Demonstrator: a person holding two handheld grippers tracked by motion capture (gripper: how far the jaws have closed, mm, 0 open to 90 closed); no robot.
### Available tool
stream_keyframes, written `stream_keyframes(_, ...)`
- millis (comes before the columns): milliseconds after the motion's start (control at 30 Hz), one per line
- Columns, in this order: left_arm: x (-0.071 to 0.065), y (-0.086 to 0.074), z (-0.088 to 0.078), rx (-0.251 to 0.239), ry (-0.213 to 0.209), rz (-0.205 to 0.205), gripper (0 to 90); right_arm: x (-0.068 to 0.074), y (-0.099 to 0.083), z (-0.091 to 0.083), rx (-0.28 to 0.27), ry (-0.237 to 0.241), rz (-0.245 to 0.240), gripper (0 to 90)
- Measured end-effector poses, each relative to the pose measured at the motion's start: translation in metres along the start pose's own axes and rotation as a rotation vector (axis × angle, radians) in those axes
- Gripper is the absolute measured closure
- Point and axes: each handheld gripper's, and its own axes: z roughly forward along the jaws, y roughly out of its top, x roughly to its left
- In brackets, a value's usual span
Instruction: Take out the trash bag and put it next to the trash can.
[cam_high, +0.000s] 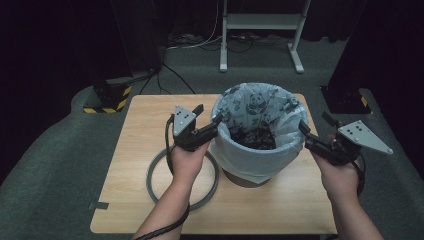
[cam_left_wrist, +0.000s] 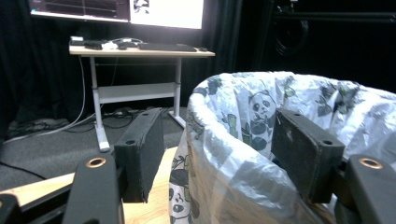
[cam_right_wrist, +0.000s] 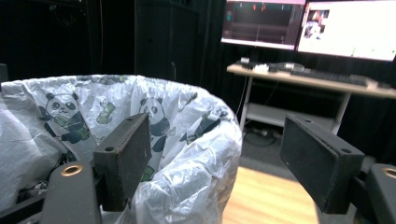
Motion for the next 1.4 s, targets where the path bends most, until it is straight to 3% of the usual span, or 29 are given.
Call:
stream_keyframes(133, 0.001, 0.000, 0.002, 0.008, -0.018, -0.035, 38.9, 0.002, 0.000, 0.010, 0.041, 0.018, 0.023, 26.5)
stream_keyframes(300, 0.000, 0.001, 0.002, 0.018, -0.027, -0.043, 43.4, 0.009, 0.003, 0.014, 0.059, -0.010, 0.014, 39.9)
stream_keyframes(467, -0.002, 0.002, 0.005, 0.031, -0.037, -0.082, 48.6, 0.010, 0.005, 0.019, 0.089, -0.032, 0.021, 50.6)
stream_keyframes(667, -0.006, 0.002, 0.005, 0.032, -0.035, -0.062, 56.2, 0.009, 0.004, 0.023, 0.124, -0.030, 0.048, 59.5)
stream_keyframes(733, -0.009, 0.003, 0.005, 0.034, -0.017, -0.047, 57.8, 0.012, 0.004, 0.023, 0.122, -0.051, 0.026, 62.1)
stream_keyframes(867, -0.014, 0.004, 0.004, 0.029, 0.028, -0.023, 63.1, 0.013, 0.005, 0.023, 0.130, -0.067, 0.036, 64.5)
stream_keyframes(1000, -0.020, 0.006, 0.002, 0.035, 0.094, 0.053, 72.5, 0.014, 0.006, 0.021, 0.127, -0.088, 0.014, 72.1)
stream_keyframes(1100, -0.022, 0.007, 0.000, 0.024, 0.113, 0.083, 82.0, 0.013, 0.008, 0.021, 0.129, -0.101, 0.003, 77.7)
stream_keyframes(1200, -0.023, 0.006, 0.000, 0.020, 0.114, 0.099, 89.6, 0.015, 0.008, 0.019, 0.111, -0.122, -0.024, 89.8)
stream_keyframes(1400, -0.022, 0.001, 0.000, -0.021, 0.110, 0.076, 89.9, 0.018, 0.003, 0.019, 0.069, -0.135, -0.032, 90.0)
